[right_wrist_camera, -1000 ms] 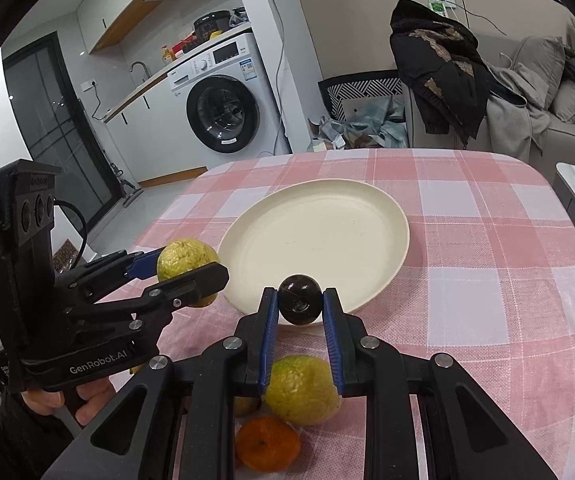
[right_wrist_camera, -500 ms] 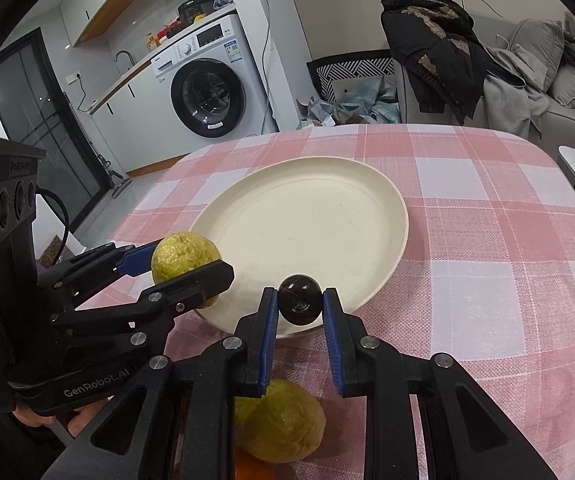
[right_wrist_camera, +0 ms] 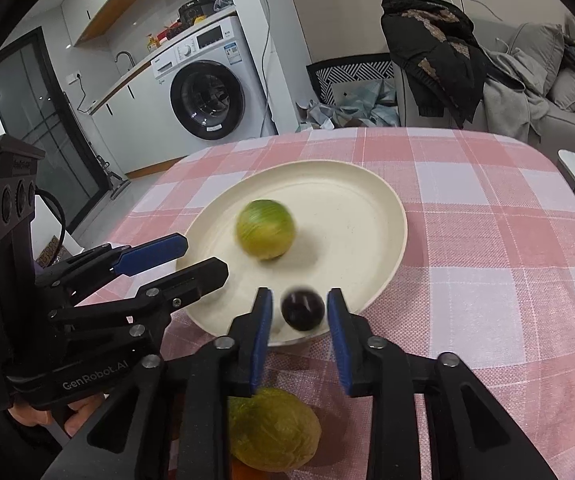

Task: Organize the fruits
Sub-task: 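Carry both fruits over the cream plate and open both grippers, then withdraw both grippers from the plate toward the remaining fruits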

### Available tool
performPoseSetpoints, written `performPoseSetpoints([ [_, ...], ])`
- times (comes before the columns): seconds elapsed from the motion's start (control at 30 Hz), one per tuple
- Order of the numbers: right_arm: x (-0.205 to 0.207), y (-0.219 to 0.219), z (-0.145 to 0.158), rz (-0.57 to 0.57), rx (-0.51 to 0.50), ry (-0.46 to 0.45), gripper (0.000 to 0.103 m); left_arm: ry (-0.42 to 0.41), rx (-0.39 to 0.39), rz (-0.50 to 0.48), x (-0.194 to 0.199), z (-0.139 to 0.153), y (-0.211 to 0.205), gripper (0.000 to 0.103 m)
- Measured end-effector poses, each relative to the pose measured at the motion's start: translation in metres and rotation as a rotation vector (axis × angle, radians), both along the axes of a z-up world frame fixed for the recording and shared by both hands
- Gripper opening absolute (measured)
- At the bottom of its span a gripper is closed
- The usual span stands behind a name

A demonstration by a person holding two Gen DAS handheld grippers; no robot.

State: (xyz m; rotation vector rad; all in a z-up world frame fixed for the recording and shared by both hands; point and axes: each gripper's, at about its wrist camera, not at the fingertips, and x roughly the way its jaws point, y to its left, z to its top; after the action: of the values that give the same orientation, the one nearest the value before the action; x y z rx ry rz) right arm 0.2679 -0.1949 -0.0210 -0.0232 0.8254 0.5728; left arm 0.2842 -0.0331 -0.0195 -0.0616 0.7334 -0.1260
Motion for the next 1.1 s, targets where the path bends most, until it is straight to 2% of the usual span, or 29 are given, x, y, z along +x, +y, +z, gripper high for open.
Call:
performPoseSetpoints([
  [0.07,-0.005,-0.002,0.004,-0.012,-0.009,-0.023,0.043,-0.007,0.000,-0.001,-0.004,0.003,0.002,0.053],
  [0.13,-0.012,-0.006,0.009,-0.015,-0.018,-0.046,0.058,-0.020,0.002,0.001,-0.011,0.008,0.004,0.065],
  [0.17,-0.014,-0.007,0.011,-0.018,-0.020,-0.055,0.062,-0.027,0.004,0.002,-0.015,0.011,0.006,0.075],
  [0.2,-0.018,-0.010,0.014,-0.027,-0.022,-0.069,0.073,-0.037,0.004,0.005,-0.021,0.015,0.008,0.083],
  [0.23,-0.022,-0.014,0.017,-0.041,-0.020,-0.083,0.084,-0.051,0.004,0.007,-0.027,0.018,0.010,0.084],
  [0.33,-0.032,-0.025,0.024,-0.066,0.021,-0.099,0.100,-0.069,0.012,0.008,-0.048,0.028,0.017,0.092],
  [0.37,-0.034,-0.028,0.026,-0.073,0.035,-0.095,0.102,-0.076,0.014,0.011,-0.057,0.030,0.021,0.101],
  [0.4,-0.037,-0.031,0.027,-0.070,0.051,-0.089,0.103,-0.086,0.018,0.020,-0.065,0.033,0.024,0.103],
  [0.5,-0.044,-0.037,0.029,-0.063,0.066,-0.082,0.103,-0.100,0.034,0.040,-0.090,0.038,0.033,0.102],
  [0.77,-0.069,-0.039,0.031,-0.059,0.027,-0.097,0.103,-0.117,0.044,0.074,-0.152,0.043,0.054,0.102],
  [1.1,-0.094,-0.039,0.020,-0.030,-0.021,-0.087,0.103,-0.099,0.030,0.083,-0.178,0.042,0.056,0.102],
])
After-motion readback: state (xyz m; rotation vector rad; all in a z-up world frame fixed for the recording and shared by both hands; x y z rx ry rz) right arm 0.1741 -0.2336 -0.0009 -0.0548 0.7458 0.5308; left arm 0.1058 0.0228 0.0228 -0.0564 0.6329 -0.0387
